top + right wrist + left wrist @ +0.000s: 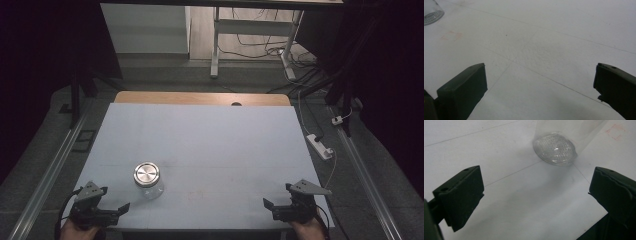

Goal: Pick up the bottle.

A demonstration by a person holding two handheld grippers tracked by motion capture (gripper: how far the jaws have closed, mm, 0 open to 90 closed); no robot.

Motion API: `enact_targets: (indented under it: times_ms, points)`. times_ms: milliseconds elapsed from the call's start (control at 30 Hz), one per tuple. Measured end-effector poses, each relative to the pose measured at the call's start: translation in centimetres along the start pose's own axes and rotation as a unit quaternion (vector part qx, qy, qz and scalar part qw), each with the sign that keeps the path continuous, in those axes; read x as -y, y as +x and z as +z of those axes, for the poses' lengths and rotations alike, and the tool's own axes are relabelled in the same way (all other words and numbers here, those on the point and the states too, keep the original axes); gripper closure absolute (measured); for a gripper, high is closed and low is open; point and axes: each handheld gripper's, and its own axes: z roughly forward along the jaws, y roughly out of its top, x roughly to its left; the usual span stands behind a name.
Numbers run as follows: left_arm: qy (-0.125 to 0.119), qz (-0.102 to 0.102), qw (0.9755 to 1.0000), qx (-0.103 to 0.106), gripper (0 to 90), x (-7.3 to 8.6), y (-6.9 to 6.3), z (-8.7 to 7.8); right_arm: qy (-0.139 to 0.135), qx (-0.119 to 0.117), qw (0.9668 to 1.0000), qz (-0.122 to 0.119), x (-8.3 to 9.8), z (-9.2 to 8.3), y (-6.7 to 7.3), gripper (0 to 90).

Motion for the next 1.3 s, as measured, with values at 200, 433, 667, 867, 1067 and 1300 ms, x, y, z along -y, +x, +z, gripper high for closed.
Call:
enact_targets:
  times_ms: [200,433,667,867,1067,1300]
  points:
    - [0.003,0.000,1.0000,0.002,0.6,0.0,0.0,0.0,0.003,-0.001,1.0000,-0.005,0.0,0.0,0.3,0.0]
    - [0.014,0.007,0.9998,0.013,0.0,-0.1,0.0,0.2,0.005,-0.006,0.9999,-0.010,0.0,0.0,0.4,0.0]
    - [0.020,0.008,0.9997,0.014,0.0,-0.2,0.0,0.3,0.004,-0.013,0.9999,-0.008,0.0,0.0,0.3,0.0]
    - [0.037,0.004,0.9992,0.011,0.0,-0.3,-0.1,0.5,0.008,-0.014,0.9998,-0.012,0.0,0.1,0.4,0.0]
    - [0.020,0.007,0.9996,0.018,0.0,-0.6,-0.2,0.3,0.009,-0.017,0.9997,-0.015,0.0,0.2,0.4,0.0]
    - [0.005,0.020,0.9997,0.016,0.0,-1.1,-0.4,0.2,0.010,-0.021,0.9996,-0.014,0.0,0.2,0.4,0.0]
